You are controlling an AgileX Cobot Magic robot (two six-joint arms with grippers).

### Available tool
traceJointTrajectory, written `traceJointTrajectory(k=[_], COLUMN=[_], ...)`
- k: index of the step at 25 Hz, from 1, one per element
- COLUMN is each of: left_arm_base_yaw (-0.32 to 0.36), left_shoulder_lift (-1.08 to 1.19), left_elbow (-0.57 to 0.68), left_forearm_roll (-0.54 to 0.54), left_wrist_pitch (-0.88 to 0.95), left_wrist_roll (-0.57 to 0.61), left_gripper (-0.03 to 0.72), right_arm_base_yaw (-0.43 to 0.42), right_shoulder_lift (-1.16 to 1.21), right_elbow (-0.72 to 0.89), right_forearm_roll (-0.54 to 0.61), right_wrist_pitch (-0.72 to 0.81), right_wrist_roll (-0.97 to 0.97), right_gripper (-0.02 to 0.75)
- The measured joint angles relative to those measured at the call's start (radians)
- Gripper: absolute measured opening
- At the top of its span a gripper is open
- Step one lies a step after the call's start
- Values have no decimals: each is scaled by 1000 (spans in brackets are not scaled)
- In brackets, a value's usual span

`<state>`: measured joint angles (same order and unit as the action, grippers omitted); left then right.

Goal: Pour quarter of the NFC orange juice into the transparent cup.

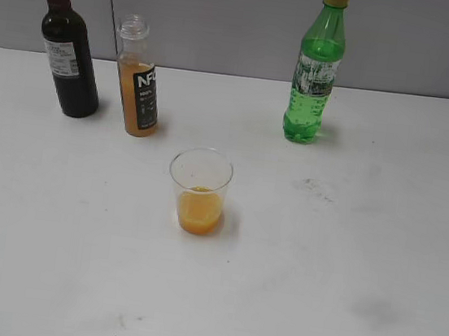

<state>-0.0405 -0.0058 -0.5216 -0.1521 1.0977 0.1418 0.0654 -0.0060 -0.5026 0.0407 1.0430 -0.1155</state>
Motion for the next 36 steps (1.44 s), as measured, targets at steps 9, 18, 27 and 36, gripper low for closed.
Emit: traceJointTrajectory(k=[9,18,27,36], left_arm_base_yaw=[-5,-21,-21,-21], left_shoulder_lift=[0,0,0,0], left_elbow=[36,36,36,36], left_forearm_roll=[-13,-13,-14,-15], left_wrist_pitch=[-11,-11,-11,-11], left_wrist_roll=[0,0,0,0], left_gripper=[589,589,572,572], right_arm_base_yaw=[0,0,0,0], right_shoulder_lift=[0,0,0,0], right_elbow=[0,0,0,0], right_forearm_roll=[0,0,0,0], right_wrist_pitch=[0,0,0,0], right_wrist_roll=[0,1,0,1], right_gripper=[477,477,477,477])
